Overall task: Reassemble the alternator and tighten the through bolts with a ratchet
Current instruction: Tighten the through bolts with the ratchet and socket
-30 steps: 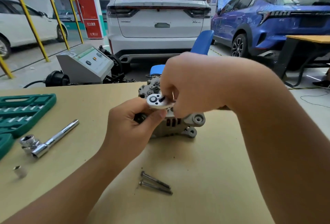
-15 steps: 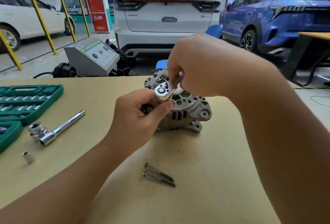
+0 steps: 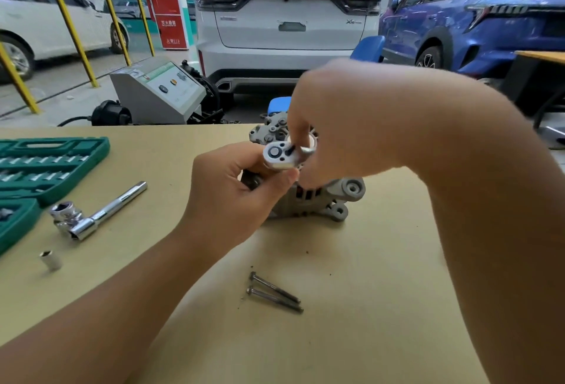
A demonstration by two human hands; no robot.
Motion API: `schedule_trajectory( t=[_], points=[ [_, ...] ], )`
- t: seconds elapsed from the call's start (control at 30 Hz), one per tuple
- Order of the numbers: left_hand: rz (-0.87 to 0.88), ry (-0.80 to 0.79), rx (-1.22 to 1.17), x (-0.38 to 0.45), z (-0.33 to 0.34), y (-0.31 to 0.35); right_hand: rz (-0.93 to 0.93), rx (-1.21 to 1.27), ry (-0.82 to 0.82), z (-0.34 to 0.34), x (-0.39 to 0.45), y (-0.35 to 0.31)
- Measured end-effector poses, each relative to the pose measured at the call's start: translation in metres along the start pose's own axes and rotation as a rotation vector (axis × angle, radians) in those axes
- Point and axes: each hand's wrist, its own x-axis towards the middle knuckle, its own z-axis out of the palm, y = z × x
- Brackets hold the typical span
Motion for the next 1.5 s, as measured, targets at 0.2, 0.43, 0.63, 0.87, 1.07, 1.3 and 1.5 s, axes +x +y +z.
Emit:
schedule_trajectory(
  t=[0.2, 0.43, 0.63, 0.87, 1.07, 1.3, 1.5],
  points=[
    [0.016, -0.012, -0.005, 0.0, -0.001, 0.002, 0.011, -0.019, 0.039, 0.007, 0.006, 0.006],
    [0.112, 0.005, 0.109, -0.003, -0.004, -0.003, -0.044, 0.0, 0.017, 0.0, 0.002, 0.007],
    [0.119, -0.034, 0.232, -0.006, -0.023, -0.015, 0.004, 0.134, -0.064, -0.013, -0.012, 0.006],
    [0.186, -0.457, 0.146, 0.0, -0.056, -0.01, 0.141, 0.337, 0.205, -0.015, -0.009, 0.017],
    [-0.08, -1.048, 0.514, -0.017, -0.045, -0.014, 0.299, 0.495, 0.523, 0.005, 0.005, 0.035],
    [-0.1, -0.965, 0.286, -0.025, -0.032, -0.014, 0.558, 0.798, 0.684, 0.042, 0.014, 0.058],
    [-0.129, -0.959, 0.285, -0.026, -0.025, -0.015, 0.681, 1.076, 0.678, 0.073, 0.015, 0.064]
  ],
)
